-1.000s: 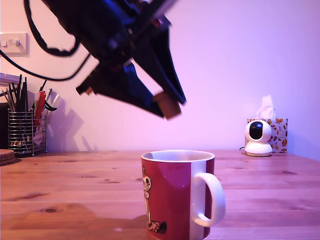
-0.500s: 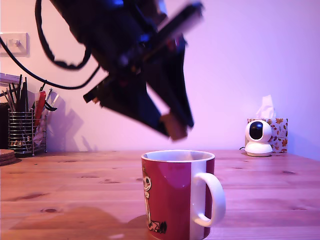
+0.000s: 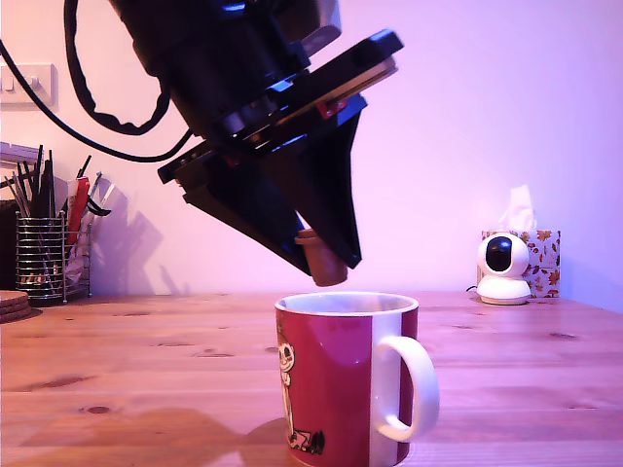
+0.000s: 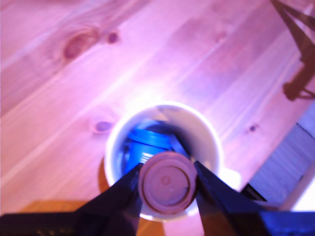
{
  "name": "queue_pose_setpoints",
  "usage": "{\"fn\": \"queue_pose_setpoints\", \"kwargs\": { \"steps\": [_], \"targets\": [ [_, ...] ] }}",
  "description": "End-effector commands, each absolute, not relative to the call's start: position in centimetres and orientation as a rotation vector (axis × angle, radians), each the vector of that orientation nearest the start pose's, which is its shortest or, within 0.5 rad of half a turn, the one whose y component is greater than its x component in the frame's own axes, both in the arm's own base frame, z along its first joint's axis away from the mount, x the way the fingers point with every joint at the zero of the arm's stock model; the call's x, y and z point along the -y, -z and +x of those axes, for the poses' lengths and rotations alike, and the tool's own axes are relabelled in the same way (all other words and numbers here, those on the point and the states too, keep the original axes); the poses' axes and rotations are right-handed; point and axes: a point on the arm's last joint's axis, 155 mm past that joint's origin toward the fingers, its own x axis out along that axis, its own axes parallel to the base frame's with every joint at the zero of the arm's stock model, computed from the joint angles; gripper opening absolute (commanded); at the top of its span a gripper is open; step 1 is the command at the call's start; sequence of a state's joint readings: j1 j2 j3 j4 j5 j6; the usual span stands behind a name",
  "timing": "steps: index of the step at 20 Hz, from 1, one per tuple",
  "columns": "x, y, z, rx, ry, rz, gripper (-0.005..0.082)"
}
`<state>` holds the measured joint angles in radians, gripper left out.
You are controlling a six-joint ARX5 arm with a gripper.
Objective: Pick up the coffee capsules on the table and drop them inside the coffee cup
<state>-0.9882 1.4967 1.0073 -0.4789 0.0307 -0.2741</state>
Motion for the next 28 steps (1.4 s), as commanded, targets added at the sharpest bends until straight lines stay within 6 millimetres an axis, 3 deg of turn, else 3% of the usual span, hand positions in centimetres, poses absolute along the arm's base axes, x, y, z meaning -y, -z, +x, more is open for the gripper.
{"fn": "queue_pose_setpoints", "kwargs": {
  "steps": [1,10,16,19,26,28],
  "targets": [
    [33.0,-9.4,20.8,-1.006,0.803,0.252,0.0210],
    [33.1,-9.4,20.8,-1.003,0.808,0.251,0.0221],
    [33.5,-9.4,20.2,-1.012,0.841,0.250,0.0430],
    [33.9,-9.4,19.6,-1.028,0.873,0.237,0.0487],
    [33.7,-9.4,19.9,-1.028,0.866,0.230,0.0470],
    [33.6,-9.5,20.1,-1.022,0.861,0.235,0.0349]
  ]
}}
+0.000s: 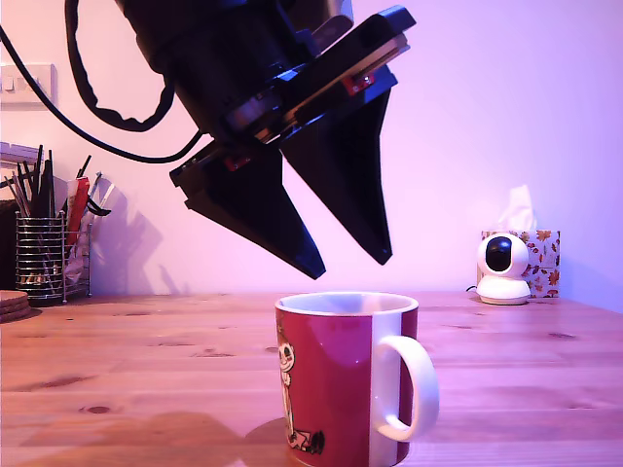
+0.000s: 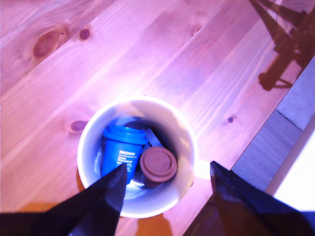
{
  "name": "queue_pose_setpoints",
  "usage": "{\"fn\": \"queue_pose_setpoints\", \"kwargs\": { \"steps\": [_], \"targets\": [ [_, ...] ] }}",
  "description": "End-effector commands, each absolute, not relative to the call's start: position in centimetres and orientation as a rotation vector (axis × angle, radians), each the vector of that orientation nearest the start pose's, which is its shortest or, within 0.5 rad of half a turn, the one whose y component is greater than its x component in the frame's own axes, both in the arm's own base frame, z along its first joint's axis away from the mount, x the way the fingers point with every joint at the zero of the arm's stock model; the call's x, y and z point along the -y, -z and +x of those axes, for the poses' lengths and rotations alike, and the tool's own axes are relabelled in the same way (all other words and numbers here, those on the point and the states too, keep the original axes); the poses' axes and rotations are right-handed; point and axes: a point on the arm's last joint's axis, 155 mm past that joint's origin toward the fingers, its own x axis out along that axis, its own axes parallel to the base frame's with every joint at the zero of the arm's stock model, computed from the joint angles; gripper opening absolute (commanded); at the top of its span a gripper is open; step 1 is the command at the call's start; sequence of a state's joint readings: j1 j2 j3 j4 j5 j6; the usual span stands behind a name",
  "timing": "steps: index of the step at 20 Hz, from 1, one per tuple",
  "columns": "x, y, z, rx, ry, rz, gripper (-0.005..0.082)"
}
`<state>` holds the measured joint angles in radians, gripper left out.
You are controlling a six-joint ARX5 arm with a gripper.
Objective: Pick up the coffee capsules on the table and drop them inside the coffee cup
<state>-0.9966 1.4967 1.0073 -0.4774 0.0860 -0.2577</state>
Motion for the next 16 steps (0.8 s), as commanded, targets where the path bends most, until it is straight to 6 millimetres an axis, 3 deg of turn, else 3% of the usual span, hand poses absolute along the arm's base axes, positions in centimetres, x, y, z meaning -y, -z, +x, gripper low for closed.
{"fn": "queue_pose_setpoints", "kwargs": {
  "steps": [1,3,7,11,16],
  "targets": [
    [33.7,-9.5,20.1,-1.020,0.860,0.234,0.0224],
    [33.5,-9.5,20.4,-1.014,0.849,0.234,-0.0029],
    [33.6,-10.6,21.4,-0.955,0.840,0.237,-0.0018],
    [33.0,-14.0,22.7,-0.861,0.831,0.178,-0.0019],
    [30.0,-18.6,25.4,-0.734,0.761,0.112,-0.0019]
  ]
}}
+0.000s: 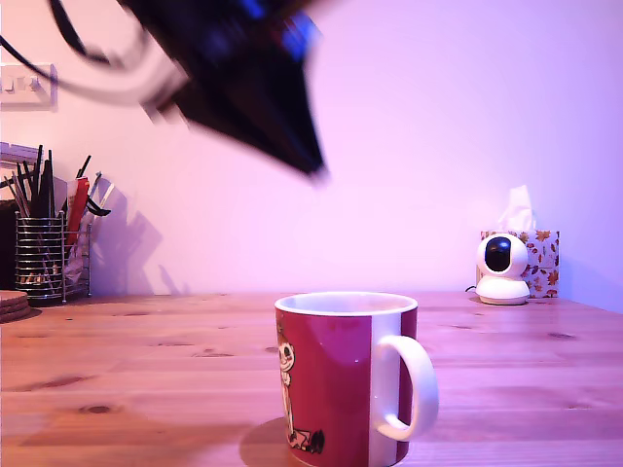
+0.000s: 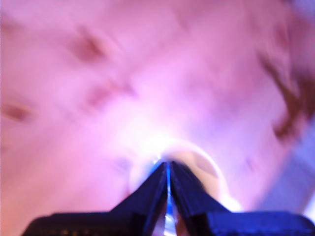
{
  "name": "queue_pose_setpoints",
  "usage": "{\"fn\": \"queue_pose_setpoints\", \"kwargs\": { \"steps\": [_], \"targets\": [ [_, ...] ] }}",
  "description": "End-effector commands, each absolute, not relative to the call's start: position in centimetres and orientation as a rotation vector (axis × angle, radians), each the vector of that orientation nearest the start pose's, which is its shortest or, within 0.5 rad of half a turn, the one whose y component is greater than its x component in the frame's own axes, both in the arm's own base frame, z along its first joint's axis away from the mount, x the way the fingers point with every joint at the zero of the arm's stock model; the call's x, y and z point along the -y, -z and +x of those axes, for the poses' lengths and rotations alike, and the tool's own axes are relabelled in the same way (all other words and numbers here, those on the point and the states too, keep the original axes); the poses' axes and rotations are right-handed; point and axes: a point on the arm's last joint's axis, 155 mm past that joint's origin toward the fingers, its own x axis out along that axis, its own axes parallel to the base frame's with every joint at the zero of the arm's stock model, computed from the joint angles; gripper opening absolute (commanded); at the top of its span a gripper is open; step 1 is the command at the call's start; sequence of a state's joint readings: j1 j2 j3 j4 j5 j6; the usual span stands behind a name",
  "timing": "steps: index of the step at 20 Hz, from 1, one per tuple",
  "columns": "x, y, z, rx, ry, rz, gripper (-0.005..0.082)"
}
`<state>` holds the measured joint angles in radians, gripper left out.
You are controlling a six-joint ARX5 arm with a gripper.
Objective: Pick up the coffee capsules on the table and drop them inside the coffee cup
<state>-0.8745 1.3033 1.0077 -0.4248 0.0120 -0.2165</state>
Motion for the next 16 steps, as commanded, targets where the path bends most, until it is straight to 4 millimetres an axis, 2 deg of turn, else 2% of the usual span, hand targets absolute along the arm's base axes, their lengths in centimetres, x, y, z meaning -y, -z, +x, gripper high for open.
{"fn": "queue_pose_setpoints", "kwargs": {
  "steps": [1,3,6,13,16],
  "targets": [
    [29.3,-19.3,25.9,-0.714,0.746,0.102,-0.0019],
    [27.7,-20.6,27.0,-0.680,0.707,0.072,-0.0019],
    [25.0,-21.3,28.2,-0.647,0.650,0.061,-0.0019],
    [17.0,-19.5,29.3,-0.630,0.471,0.008,-0.0019],
    [14.5,-19.6,28.9,-0.590,0.432,-0.033,-0.0019]
  ]
}}
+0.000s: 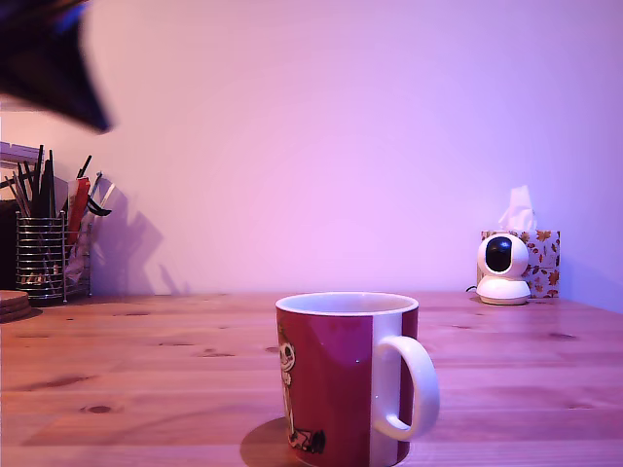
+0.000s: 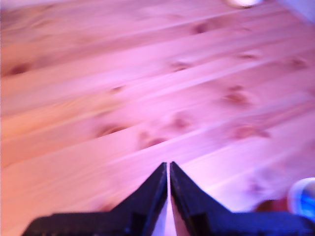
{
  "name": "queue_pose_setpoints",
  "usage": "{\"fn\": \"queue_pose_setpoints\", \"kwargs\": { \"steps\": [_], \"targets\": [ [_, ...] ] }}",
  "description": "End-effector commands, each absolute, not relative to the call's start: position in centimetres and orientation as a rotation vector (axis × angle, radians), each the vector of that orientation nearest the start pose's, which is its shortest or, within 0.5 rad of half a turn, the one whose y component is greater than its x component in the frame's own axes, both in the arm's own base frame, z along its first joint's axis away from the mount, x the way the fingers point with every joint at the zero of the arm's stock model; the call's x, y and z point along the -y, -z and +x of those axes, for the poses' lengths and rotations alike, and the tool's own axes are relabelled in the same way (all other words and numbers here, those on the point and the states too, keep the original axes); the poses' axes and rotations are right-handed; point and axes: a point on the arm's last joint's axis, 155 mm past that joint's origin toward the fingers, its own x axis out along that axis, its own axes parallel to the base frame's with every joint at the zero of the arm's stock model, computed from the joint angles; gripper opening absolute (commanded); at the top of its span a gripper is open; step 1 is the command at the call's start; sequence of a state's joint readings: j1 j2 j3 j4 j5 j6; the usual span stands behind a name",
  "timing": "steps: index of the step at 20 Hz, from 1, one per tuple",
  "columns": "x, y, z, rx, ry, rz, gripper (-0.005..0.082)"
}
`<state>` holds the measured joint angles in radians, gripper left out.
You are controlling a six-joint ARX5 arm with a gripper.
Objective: Pick up the coffee capsules on the table and drop them inside the coffee cup
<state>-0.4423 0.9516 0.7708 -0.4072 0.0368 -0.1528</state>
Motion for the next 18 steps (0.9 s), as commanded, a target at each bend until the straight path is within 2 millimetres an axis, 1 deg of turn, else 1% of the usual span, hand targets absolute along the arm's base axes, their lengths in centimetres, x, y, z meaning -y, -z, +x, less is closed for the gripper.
{"fn": "queue_pose_setpoints", "kwargs": {
  "steps": [1,4,6,8,10,12,13,14,16,18],
  "targets": [
    [13.9,-19.9,28.7,-0.563,0.425,-0.046,-0.0019],
    [12.4,-19.7,27.3,-0.519,0.411,-0.066,-0.0019],
    [11.8,-19.3,26.3,-0.495,0.408,-0.073,-0.0019],
    [11.4,-19.3,25.2,-0.459,0.411,-0.082,-0.0019],
    [11.0,-20.0,24.3,-0.417,0.414,-0.089,-0.0019],
    [10.7,-21.5,23.5,-0.352,0.421,-0.098,-0.0019],
    [10.5,-21.7,23.1,-0.343,0.418,-0.099,-0.0019],
    [10.3,-21.4,22.7,-0.352,0.417,-0.097,-0.0019],
    [10.2,-21.0,22.3,-0.370,0.416,-0.094,-0.0019],
    [10.2,-21.1,22.3,-0.366,0.417,-0.095,-0.0019]
  ]
}}
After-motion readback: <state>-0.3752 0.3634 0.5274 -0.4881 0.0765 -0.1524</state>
